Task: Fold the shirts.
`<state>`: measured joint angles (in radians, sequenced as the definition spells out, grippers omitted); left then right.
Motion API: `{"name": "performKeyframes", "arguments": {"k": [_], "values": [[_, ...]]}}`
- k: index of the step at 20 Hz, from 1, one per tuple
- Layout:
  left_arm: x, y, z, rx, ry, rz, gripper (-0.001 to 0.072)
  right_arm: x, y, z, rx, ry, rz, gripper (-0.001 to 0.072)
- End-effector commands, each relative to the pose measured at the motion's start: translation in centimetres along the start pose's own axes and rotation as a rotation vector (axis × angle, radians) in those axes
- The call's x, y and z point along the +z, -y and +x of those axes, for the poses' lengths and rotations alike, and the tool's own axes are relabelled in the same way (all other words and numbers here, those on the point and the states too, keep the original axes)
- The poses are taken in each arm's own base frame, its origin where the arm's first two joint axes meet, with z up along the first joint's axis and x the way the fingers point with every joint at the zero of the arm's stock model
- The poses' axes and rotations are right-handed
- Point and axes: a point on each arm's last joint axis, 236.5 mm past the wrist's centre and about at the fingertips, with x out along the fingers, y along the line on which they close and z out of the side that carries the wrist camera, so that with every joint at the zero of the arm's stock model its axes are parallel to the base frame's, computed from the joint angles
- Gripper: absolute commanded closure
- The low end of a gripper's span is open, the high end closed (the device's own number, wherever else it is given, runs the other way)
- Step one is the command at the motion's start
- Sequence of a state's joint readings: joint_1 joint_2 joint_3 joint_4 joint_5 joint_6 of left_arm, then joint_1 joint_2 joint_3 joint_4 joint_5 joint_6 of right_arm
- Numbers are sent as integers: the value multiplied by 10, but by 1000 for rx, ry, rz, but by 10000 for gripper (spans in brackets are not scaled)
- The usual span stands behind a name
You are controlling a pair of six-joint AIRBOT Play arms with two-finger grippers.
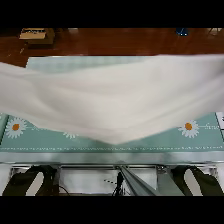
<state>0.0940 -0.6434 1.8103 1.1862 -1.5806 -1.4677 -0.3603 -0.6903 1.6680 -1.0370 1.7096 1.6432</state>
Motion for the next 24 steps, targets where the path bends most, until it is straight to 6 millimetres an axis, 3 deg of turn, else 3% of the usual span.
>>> {"name": "performKeyframes", "arguments": {"k": [1,3,5,7,9,11,13,17,18,20,21,23,24], "values": [[-42,-25,51,1,-259,-47,689,-37,39,12,-123,-195,24,692],[-50,-38,109,-47,-332,-82,688,-52,56,42,-112,-315,54,692],[-57,-39,177,-166,-384,-101,688,-64,77,83,-94,-409,96,692],[-75,-35,240,-250,-447,-103,688,-61,98,130,-75,-417,142,692],[-107,-32,305,-300,-521,-82,687,-48,120,179,-57,-389,166,692],[-145,-30,358,-332,-590,-73,687,-34,143,227,-47,-352,195,691],[-186,-29,393,-347,-677,-108,687,-36,155,270,-4,-367,276,692],[-251,-30,425,-358,-833,-186,686,-72,170,330,37,-485,369,692],[-260,-32,427,-345,-863,-229,685,-80,172,339,33,-511,371,691],[-263,-35,426,-334,-877,-252,593,-88,176,353,28,-523,363,691],[-257,-41,423,-326,-866,-253,436,-86,179,355,25,-510,350,691],[-241,-58,406,-305,-877,-287,14,-82,180,355,29,-497,328,691],[-237,-71,390,-276,-916,-318,6,-83,179,353,36,-507,315,691]]}}
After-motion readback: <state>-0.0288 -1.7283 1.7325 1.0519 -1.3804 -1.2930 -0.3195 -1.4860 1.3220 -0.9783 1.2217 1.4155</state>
